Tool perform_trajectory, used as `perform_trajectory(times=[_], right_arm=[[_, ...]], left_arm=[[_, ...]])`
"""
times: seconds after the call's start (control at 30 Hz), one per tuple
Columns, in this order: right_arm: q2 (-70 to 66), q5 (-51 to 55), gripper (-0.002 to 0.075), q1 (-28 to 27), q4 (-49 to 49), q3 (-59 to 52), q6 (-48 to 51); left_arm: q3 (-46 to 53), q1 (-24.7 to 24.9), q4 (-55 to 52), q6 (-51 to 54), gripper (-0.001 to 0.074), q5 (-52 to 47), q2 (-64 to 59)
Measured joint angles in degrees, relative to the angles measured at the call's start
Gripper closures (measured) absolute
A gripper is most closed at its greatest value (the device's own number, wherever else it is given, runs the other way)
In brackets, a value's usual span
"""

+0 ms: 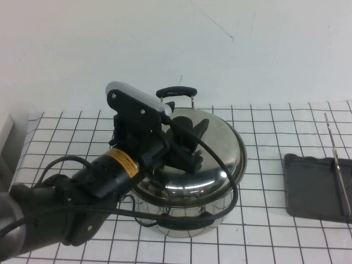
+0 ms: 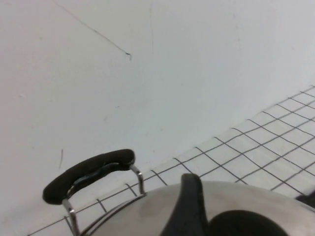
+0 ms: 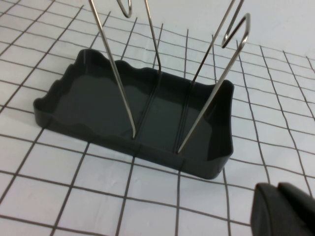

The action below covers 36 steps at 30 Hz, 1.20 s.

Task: Put pot lid on rack
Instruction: Open the pot

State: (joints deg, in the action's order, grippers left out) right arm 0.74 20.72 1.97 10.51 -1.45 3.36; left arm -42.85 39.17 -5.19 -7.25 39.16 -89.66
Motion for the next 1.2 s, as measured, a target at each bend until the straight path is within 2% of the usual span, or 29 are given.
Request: perform_trajectory(times=[0.27,0.6,0.7,0.8,1.0,1.2], right_arm=[[0.0,0.0,0.0729,0.0,0.0,0.0,0.0],[0.0,0.0,0.0729,0.0,0.0,0.0,0.0],[0.0,0.0,0.0729,0.0,0.0,0.0,0.0],[0.0,0.0,0.0729,0.0,0.0,0.0,0.0],[0.0,0.0,0.0729,0.0,0.0,0.0,0.0],[0.0,0.0,0.0729,0.0,0.0,0.0,0.0]], left_arm=[[-0.1,-1.8,3.0,-0.5,0.0203,4.8,-4.4],[-0.8,-1.8,2.5,-6.9,0.0209,8.1,-8.8],[-1.7,-1.8,1.5,-8.0,0.0276,7.3,-8.9],[-3.5,-1.8,-1.0,-8.9,0.042,4.9,-8.9],[-5.5,-1.8,-6.0,-9.5,0.0421,0.9,-8.1],[-5.5,-2.0,-12.0,-9.5,0.0421,0.2,-1.4]])
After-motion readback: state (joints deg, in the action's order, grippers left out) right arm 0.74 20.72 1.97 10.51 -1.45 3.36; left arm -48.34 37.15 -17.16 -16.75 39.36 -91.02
